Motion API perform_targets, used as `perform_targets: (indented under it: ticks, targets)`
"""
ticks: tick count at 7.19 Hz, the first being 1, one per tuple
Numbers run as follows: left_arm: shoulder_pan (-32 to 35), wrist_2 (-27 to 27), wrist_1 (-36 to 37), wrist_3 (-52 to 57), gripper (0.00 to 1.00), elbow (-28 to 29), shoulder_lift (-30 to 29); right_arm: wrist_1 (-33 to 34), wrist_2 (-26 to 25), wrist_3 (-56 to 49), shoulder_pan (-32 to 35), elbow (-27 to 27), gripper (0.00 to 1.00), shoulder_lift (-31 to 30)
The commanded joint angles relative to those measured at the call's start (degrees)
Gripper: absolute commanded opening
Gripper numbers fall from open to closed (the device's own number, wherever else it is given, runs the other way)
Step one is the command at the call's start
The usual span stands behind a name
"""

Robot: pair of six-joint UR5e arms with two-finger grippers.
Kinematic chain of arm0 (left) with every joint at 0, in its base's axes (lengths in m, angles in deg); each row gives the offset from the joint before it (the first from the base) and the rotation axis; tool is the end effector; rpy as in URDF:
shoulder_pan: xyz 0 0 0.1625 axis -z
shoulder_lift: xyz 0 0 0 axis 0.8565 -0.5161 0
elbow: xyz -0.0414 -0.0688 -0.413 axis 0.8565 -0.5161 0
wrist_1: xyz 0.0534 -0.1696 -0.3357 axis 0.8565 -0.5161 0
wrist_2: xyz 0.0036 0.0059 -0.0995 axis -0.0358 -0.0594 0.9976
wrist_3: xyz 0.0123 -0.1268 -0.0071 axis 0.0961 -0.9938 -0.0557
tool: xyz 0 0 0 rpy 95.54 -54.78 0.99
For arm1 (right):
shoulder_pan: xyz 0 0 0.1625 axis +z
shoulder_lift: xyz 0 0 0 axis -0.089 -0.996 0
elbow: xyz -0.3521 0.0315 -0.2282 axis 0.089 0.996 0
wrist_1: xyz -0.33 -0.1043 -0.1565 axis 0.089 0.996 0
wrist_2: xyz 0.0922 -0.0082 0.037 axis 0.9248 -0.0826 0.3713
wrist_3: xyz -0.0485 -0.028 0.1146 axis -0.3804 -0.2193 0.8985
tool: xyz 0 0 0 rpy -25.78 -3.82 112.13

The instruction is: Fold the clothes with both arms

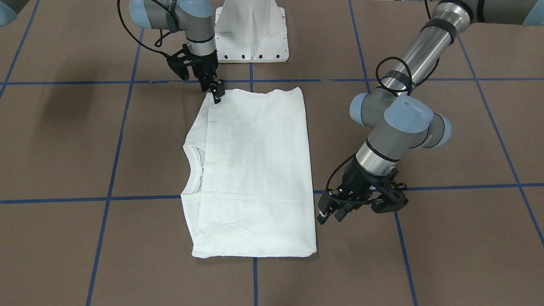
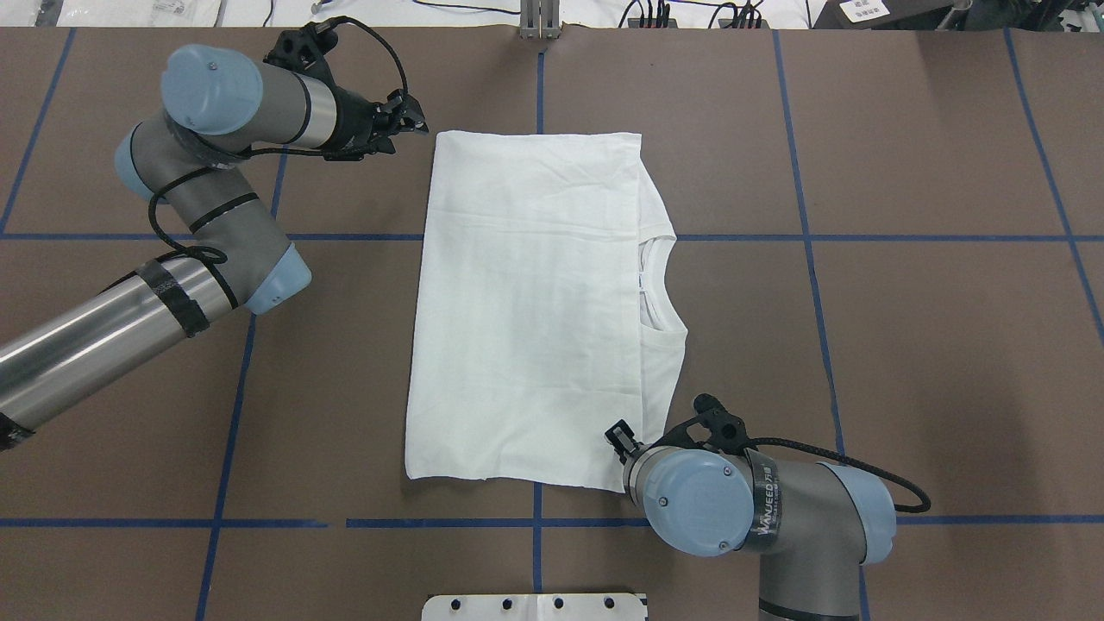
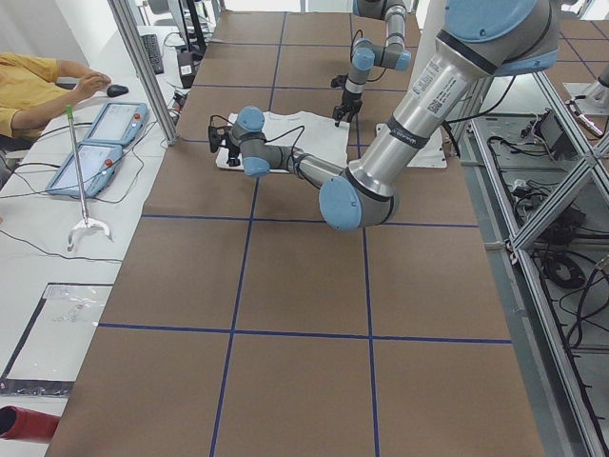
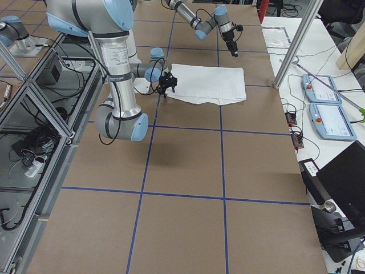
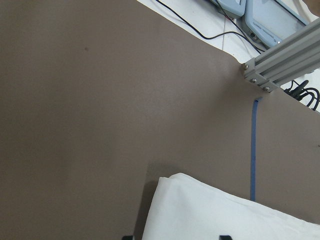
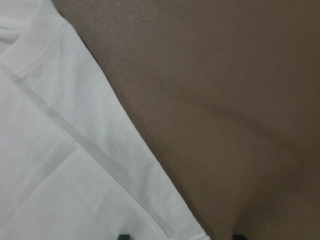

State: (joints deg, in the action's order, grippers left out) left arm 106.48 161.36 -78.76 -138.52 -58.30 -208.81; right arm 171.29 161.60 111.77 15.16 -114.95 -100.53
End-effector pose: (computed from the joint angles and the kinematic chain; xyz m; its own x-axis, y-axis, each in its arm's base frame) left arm 0.4414 -0.6221 0.3280 0.2447 -0.1687 -0.9548 0.4892 0.8717 -0.0287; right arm -0.5568 -0.2425 0.3404 0.3339 0.7795 0.5301 -0.6504 0.5975 -0.4690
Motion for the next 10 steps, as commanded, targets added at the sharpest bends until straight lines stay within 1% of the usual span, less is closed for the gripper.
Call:
perform_targets:
  ticks: [1,4,6,7,8,9,10]
  targets:
    - [0.00,0.04,0.09,0.03,0.65,-0.18,0.00,0.00,0.09,0.14,-0.03,-0.33,0.00,0.10]
    - [0.00,0.04,0.09,-0.14,0.65,-0.44,0.00,0.00,0.09,0.23,0.14,-0.50,0.00,0.19]
    - [0.00,0.13,0.18,-0.41,0.65,-1.84,0.70,0.96,0.18,0.23,0.23,-2.00,0.00,0.10]
    - [-0.61,0.13,0.44,-0.67,0.65,-5.68,3.23,1.14,0.44,0.14,0.49,-3.13,0.00,-0.07]
    - [-2.96,0.13,0.53,-6.85,0.65,-10.85,6.74,1.15,0.53,0.23,0.41,-3.58,0.00,-0.51]
    - [-7.16,-0.57,1.58,-12.92,0.65,-18.91,9.29,1.15,0.62,0.14,0.49,-4.63,0.00,-1.12]
    - [-13.56,-3.01,4.72,-15.33,0.65,-29.86,16.89,1.15,0.79,-0.04,0.49,-5.94,0.00,-2.35]
